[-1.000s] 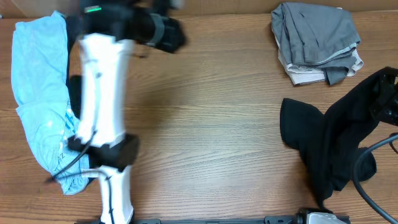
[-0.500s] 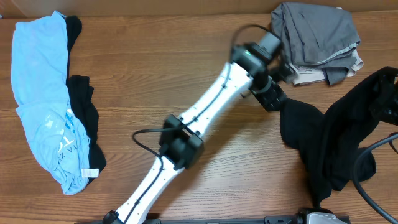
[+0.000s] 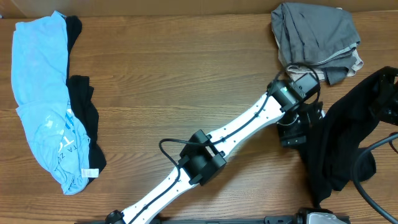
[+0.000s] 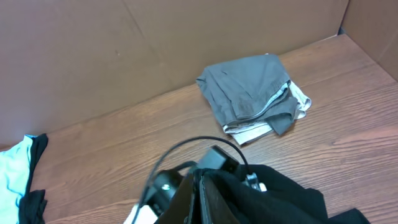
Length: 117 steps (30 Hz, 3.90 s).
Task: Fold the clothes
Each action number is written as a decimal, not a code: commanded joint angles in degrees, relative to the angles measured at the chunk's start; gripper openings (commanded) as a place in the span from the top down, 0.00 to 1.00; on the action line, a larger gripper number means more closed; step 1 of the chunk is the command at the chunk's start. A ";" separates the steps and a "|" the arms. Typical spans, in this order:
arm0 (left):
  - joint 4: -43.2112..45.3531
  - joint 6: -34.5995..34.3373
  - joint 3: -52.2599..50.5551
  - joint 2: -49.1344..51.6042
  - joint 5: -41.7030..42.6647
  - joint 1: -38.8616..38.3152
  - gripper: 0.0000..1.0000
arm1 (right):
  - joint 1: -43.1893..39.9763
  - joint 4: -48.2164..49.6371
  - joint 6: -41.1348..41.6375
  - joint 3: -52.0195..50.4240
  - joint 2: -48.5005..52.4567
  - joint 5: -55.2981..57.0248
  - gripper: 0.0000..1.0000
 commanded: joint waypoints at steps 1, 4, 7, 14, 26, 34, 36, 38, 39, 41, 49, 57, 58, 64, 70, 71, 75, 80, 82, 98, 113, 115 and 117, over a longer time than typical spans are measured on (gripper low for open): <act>0.35 4.22 0.35 3.54 -0.94 0.37 0.06 | -0.42 0.46 -0.33 0.09 -0.22 -1.16 0.96; 1.77 4.22 0.33 4.61 0.50 0.37 0.06 | -0.42 0.46 -0.28 0.09 -0.07 -1.51 0.96; 3.02 4.20 0.33 5.03 4.96 0.37 0.10 | -0.42 0.46 -0.17 0.09 -0.07 -2.05 0.96; 1.77 3.13 0.46 4.85 4.72 1.14 0.96 | -0.42 0.46 -0.17 0.09 -0.07 -2.21 0.96; -15.76 -16.90 11.78 -3.50 -10.36 21.62 0.96 | -0.42 0.46 -0.17 0.09 2.62 -2.21 0.96; -23.43 -17.84 14.16 -8.26 -10.19 36.89 0.96 | -0.42 0.46 -0.15 -0.90 9.20 -2.25 0.96; -23.43 -18.14 14.16 -8.44 -10.19 39.15 0.96 | -0.42 0.48 -0.17 -2.08 10.88 -1.92 0.96; -23.43 -18.14 14.16 -8.44 -10.23 40.61 0.96 | -0.42 0.48 -0.17 -3.54 12.72 -0.37 0.96; -23.43 -18.14 14.16 -8.44 -10.27 41.22 0.96 | -0.44 0.57 -0.17 -4.31 13.66 1.03 0.96; -23.43 -18.14 14.16 -8.44 -10.56 42.21 0.96 | -0.90 1.42 -0.15 -6.12 15.45 3.69 0.96; -23.43 -18.14 14.16 -8.46 -19.82 44.83 0.96 | -11.28 9.53 -0.20 -13.16 22.91 5.07 0.96; -23.41 -18.43 14.19 -14.05 -20.31 47.84 0.96 | -18.23 9.79 -2.36 -12.35 20.41 -3.54 0.96; -23.41 -18.43 14.19 -15.89 -20.31 48.13 0.96 | -18.32 9.81 -2.36 -12.33 19.17 -3.54 0.96; -23.41 -17.92 14.19 -26.18 -20.37 48.33 0.96 | -18.32 9.01 -2.34 -12.33 12.11 -5.01 0.96; -23.41 -17.94 14.19 -34.42 -22.05 48.37 0.96 | -18.32 6.67 -2.34 -12.33 5.90 -4.98 0.96; -23.41 -17.92 14.19 -35.17 -22.77 48.37 0.96 | -18.32 6.34 -2.34 -12.33 5.46 -4.98 0.96; -23.41 -17.94 14.16 -36.20 -24.15 48.39 0.96 | -18.32 4.28 -2.43 -12.41 5.27 -4.98 0.96; -23.41 -17.94 11.08 -36.02 -24.24 48.72 0.96 | -18.32 2.14 -2.84 -12.52 7.28 -5.05 0.96; -23.41 -17.94 8.79 -36.00 -24.79 48.72 0.96 | -18.29 1.66 -3.67 -12.57 8.22 -5.92 0.96; -12.90 -16.63 -25.05 -36.00 -27.43 48.76 0.96 | -14.53 8.94 -5.33 -30.91 14.08 -7.52 0.96; 10.23 -20.68 -29.40 -36.06 -32.30 48.68 0.22 | -14.53 27.65 -6.84 -42.12 14.34 -8.59 0.96; 6.67 -21.00 -25.90 -36.09 -32.22 48.37 0.02 | -14.53 28.28 -6.84 -42.12 14.34 -9.81 0.96; 1.18 -20.94 -21.70 -36.09 -30.71 47.87 0.00 | -14.53 28.46 -6.84 -42.12 14.34 -11.28 0.96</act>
